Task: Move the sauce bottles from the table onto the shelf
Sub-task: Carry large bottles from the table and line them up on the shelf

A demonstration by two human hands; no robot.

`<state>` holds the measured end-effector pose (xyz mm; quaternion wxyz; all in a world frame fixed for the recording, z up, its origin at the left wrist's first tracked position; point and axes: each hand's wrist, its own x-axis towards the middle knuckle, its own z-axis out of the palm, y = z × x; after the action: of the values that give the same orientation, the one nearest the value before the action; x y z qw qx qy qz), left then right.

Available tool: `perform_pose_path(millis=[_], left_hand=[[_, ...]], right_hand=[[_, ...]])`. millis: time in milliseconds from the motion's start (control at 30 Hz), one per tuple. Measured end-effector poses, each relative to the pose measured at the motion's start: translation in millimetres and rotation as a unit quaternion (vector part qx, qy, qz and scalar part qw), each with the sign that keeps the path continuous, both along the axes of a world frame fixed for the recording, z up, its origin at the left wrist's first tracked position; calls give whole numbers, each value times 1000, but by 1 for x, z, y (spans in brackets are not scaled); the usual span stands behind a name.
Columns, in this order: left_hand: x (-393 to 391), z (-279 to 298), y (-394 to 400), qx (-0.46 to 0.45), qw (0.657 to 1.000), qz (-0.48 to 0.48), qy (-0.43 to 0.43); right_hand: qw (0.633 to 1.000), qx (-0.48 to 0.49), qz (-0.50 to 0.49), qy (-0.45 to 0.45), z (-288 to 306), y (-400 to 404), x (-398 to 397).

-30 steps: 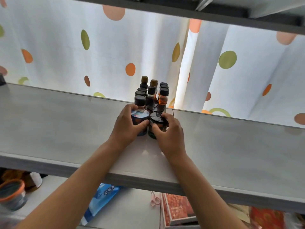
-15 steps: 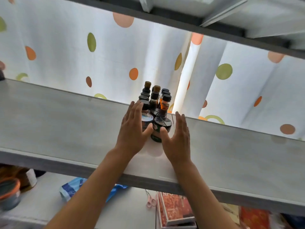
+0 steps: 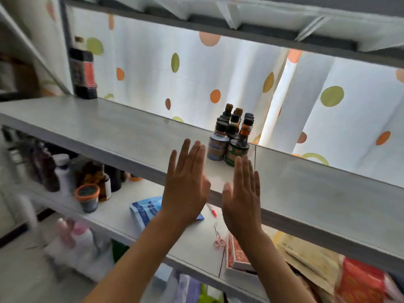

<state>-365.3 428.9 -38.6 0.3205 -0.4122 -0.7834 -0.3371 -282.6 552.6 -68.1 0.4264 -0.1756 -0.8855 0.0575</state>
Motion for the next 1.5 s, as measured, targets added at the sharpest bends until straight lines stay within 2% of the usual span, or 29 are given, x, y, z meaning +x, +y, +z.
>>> perform_pose_path(millis=[167,367,567,633,867,1200,1333,1500], left_hand=[[67,-29,-41,-12,999,48,-7],[148,-62,-96,-25,991,123,-49],[207,-85,-194,-65,961,238,-125],[228,-89,-226,-80,950,277,-124],[293,-103,-351,-189,895,390,-108],[459,-140,-550,-144,804,546,-187],[529,-150,-623,-140,767,593,-200],[614,-169,-694,-80,718,655,-224]], right_hand=[[996,-24,88,4,-34,-37,60],[982,-50,181,-37,-62,-93,105],[949,-52,298,-94,-80,-169,128],[935,-46,336,-108,-82,-203,137],[860,-60,475,-175,-104,-339,191],[747,-24,626,-221,-125,-550,298],[695,26,681,-230,-139,-631,354],[630,60,732,-252,-155,-726,418]])
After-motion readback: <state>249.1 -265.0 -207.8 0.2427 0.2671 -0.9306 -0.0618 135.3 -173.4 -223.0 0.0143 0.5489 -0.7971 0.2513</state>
